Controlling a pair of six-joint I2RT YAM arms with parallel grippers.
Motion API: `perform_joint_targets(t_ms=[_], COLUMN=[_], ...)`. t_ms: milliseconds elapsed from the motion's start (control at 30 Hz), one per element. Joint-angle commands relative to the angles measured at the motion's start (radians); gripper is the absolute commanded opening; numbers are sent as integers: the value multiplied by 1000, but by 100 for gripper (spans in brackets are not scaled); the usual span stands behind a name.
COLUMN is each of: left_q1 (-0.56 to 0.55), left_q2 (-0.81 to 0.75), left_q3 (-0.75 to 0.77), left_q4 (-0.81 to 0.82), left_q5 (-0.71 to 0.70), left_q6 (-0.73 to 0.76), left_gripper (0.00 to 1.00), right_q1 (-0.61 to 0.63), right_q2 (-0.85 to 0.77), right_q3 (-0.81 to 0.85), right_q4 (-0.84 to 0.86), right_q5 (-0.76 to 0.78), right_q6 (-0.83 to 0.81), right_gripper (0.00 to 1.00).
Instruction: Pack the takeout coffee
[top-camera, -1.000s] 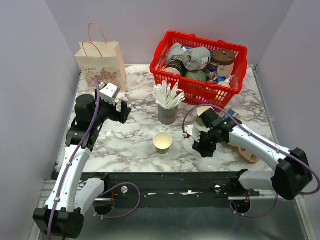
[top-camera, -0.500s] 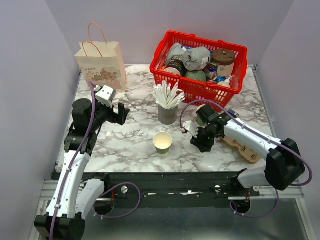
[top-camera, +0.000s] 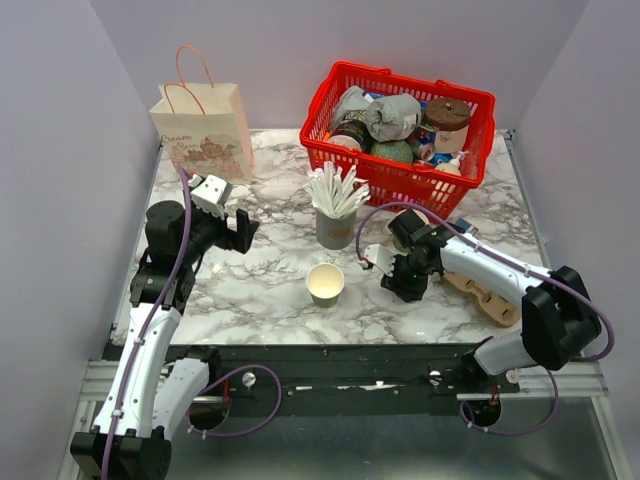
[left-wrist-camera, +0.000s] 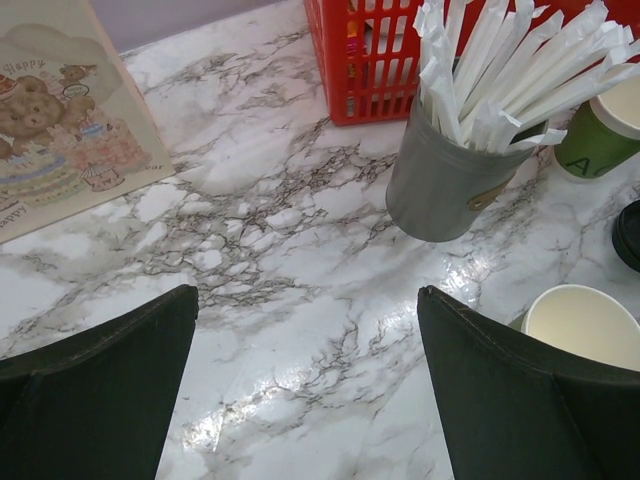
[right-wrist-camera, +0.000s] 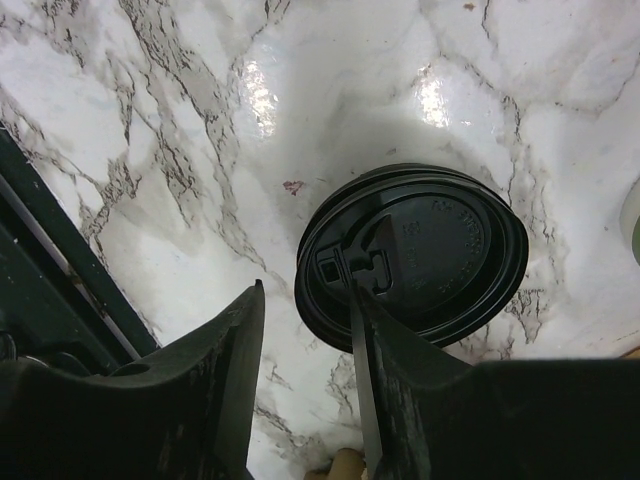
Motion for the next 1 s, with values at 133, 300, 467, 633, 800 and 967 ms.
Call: perform_joint_targets(t_ms=[133,300,467,633,800,967], left_q1=[12,15,19,22,27,28], left_q2=[-17,-14,-10,-13,-17,-22], left_q3=[-22,-28,-27,-33,-44,-47], left_q4=[30,42,50,55,56,58], left_q5=[23,21,20,21,20,20], left_q6=[-20,-22,-30,-28,-28,-28], left_gripper=[99,99,99,99,99,99], right_q1=[-4,-4,-2,-2,-2,2], right_q2=[12,20,35,37,46,64], right_q3=[12,9,7,10,15,32], right_q4=[21,20,31,38,37,29], right_q5=[35,35,38,50,57,52], right_q6=[-37,-40,-35,-38,-41,-31], right_gripper=[47,47,47,46,41,39])
